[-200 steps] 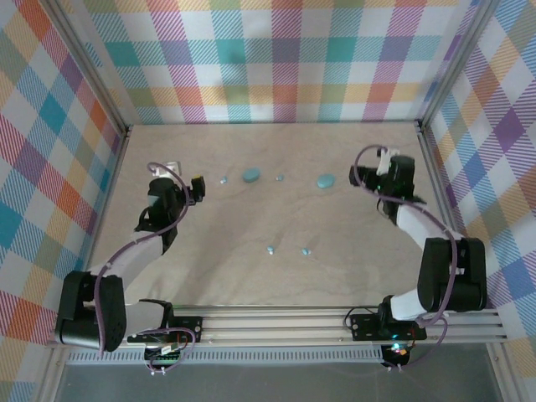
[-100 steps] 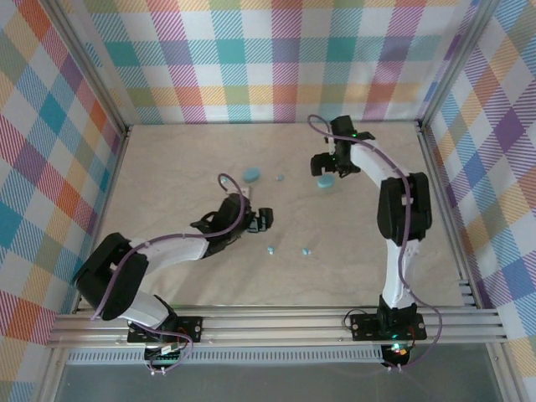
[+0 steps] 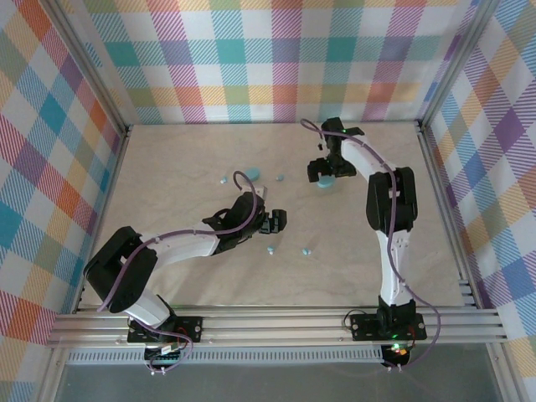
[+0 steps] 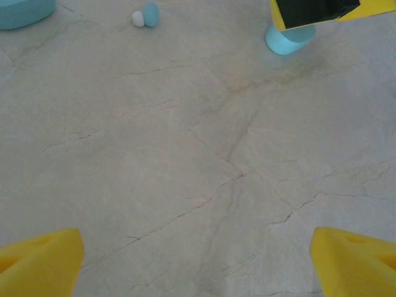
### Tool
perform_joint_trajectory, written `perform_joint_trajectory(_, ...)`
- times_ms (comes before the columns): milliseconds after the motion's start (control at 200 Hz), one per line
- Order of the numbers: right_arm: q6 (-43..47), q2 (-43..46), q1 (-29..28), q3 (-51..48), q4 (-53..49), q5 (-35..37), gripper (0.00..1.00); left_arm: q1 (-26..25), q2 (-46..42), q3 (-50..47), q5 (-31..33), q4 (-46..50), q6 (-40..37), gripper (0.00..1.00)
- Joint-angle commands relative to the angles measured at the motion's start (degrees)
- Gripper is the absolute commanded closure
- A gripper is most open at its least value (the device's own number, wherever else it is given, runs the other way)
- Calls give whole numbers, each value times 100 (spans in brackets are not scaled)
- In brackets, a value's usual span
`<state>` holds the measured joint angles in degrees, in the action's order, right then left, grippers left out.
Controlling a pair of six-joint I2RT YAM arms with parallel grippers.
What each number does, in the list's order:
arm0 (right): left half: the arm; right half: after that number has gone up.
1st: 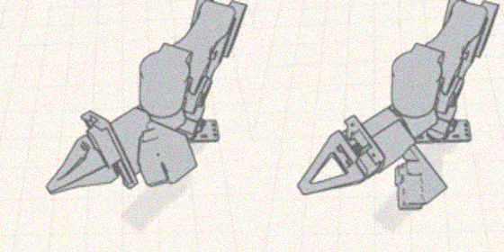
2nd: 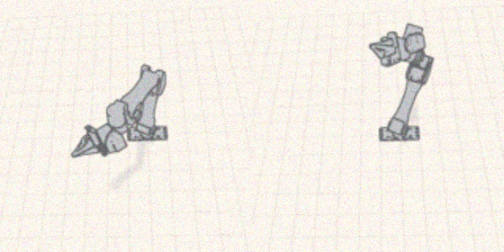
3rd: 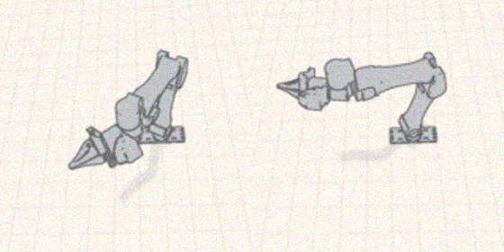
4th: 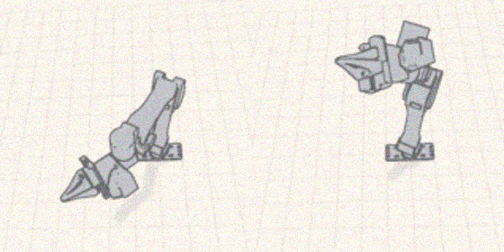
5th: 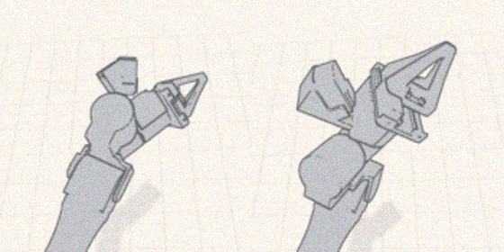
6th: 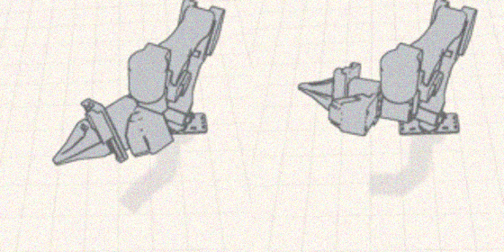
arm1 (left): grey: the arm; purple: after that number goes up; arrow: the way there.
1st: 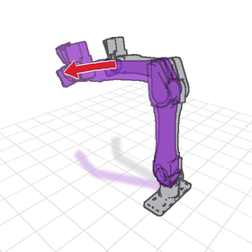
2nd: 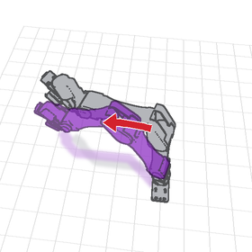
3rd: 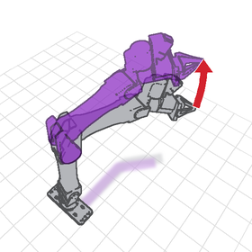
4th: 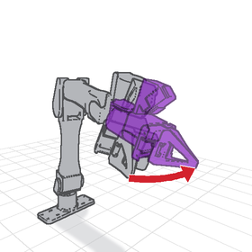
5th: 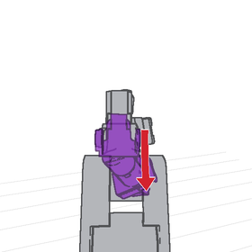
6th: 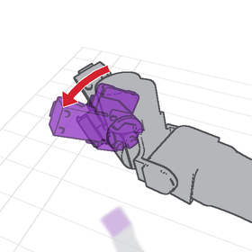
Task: Insert wireless bluetooth earbuds into charging case
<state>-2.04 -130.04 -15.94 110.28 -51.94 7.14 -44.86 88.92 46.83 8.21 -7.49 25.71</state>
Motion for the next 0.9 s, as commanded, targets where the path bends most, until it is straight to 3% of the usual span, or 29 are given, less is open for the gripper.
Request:
perform_joint_trajectory(0,203,-318,-100,351,-289,91,0,-40,171,244,68,245,-149,6)
perform_joint_trajectory(240,345,-999,-171,1046,-600,-51,2,-41,192,439,23,652,-246,6)
perform_joint_trajectory(450,431,-960,-283,689,-598,23,27,-40,-17,225,26,646,-189,6)
perform_joint_trajectory(590,418,-778,-437,461,-648,256,36,-40,-177,177,141,745,-304,5)
perform_joint_trajectory(895,-178,-114,-1102,-94,-1215,453,39,-40,-649,19,396,1015,-1008,2)
